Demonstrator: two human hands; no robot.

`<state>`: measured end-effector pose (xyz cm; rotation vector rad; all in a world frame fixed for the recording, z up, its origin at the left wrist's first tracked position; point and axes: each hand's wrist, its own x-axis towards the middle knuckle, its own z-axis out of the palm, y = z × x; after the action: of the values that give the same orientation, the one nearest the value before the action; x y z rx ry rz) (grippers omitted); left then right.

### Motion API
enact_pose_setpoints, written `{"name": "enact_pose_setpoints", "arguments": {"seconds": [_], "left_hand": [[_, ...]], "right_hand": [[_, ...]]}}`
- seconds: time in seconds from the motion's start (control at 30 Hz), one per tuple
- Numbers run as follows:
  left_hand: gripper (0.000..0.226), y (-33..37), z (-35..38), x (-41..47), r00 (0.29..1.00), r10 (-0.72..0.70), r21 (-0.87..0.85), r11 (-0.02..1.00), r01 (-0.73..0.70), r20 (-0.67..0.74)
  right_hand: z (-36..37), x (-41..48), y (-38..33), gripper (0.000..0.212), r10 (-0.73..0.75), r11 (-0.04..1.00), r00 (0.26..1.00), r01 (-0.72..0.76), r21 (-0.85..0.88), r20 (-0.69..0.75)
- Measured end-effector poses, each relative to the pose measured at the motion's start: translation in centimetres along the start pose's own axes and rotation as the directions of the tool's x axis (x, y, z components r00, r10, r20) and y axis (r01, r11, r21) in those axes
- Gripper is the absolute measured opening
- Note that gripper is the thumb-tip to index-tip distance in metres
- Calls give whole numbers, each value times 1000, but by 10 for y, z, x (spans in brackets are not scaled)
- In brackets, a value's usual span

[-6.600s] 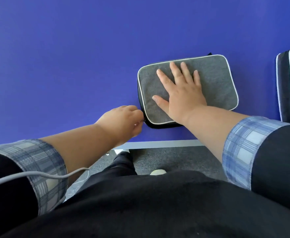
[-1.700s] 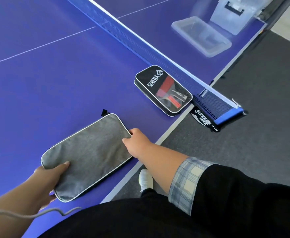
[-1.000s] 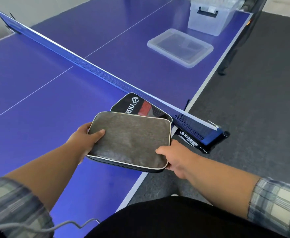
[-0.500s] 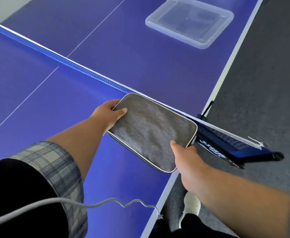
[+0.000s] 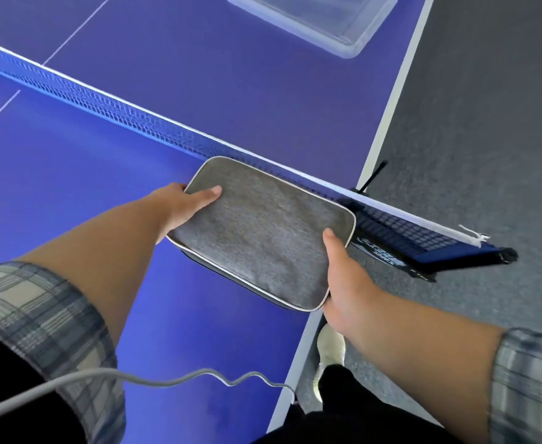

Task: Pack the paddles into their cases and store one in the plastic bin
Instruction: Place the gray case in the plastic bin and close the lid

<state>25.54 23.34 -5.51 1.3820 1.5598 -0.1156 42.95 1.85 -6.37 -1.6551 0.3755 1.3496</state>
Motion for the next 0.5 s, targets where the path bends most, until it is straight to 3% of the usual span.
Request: {"name": "enact_pose_setpoints", "arguments": {"seconds": [0.07, 0.13, 0.23, 0.43, 0.5], "left_hand": [[75, -14, -4, -12, 995, -59, -87, 994, 66, 79], [64, -32, -6, -29, 981, -101, -185, 974, 131, 163], [49, -56, -8, -59, 973, -141, -262, 947, 187, 182], [53, -35, -29, -130, 980, -106, -388, 907, 164, 166], [69, -16, -36, -154, 987, -45, -386, 917, 101, 152]], "right_hand": [[-3, -10, 4, 54, 20, 1000, 1000, -20, 22, 23], [-7, -22, 9, 44, 54, 998, 996, -55, 27, 66], [-11, -42, 15, 46, 85, 996, 990, -86, 7, 109], [-21, -96, -13, 43, -13, 999, 985, 19, -33, 170], [-28, -113, -25, 42, -64, 997, 982, 69, -19, 175]]}}
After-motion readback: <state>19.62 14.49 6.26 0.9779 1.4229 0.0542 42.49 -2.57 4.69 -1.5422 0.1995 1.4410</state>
